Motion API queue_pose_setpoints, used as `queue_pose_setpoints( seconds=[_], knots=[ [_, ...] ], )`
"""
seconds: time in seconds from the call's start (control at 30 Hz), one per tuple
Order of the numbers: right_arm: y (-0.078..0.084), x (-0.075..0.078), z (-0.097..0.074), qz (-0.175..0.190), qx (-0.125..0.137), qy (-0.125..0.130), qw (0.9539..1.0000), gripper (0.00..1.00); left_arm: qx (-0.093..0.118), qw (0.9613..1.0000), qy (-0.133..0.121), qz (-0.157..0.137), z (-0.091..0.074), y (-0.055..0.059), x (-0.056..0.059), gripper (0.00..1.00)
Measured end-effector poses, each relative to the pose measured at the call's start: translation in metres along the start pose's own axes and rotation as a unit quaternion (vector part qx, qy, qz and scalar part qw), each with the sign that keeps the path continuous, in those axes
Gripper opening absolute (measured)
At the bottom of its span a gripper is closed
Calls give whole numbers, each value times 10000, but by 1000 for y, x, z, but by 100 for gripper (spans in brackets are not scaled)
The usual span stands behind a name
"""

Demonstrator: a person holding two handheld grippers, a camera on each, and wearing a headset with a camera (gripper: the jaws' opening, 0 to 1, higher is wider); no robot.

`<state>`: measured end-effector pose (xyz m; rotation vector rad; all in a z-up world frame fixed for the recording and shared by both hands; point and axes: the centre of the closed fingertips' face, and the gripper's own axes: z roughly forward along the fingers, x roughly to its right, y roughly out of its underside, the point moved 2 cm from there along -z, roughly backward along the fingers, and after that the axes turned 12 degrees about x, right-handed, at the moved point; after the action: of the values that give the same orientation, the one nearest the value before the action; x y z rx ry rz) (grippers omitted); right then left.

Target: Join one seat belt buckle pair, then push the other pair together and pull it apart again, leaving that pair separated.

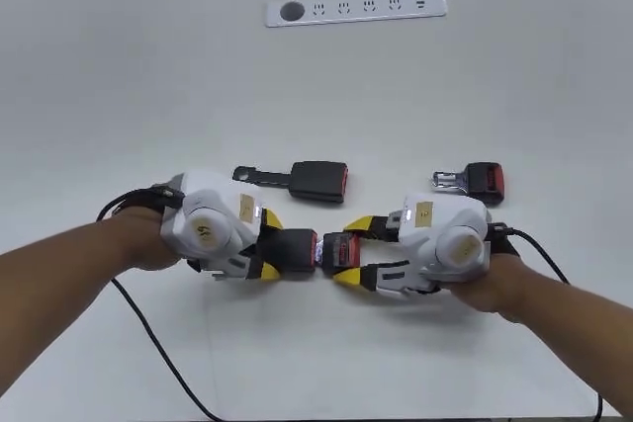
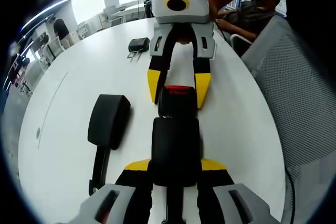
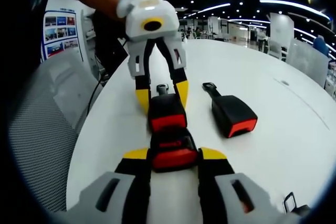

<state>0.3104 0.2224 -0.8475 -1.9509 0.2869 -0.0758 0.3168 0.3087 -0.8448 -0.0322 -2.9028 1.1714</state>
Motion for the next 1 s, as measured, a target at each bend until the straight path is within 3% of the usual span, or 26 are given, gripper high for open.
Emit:
queue_pose_setpoints(
  seconds=[0.67,1.0],
  knots=[
    [-1,-2,-2,-329,70,-87,9994,34,406,9992,15,18,-3,1,0,33],
    [-1,-2,-3,-264,175,-61,9995,34,518,9987,21,-30,-4,1,0,33]
  ],
)
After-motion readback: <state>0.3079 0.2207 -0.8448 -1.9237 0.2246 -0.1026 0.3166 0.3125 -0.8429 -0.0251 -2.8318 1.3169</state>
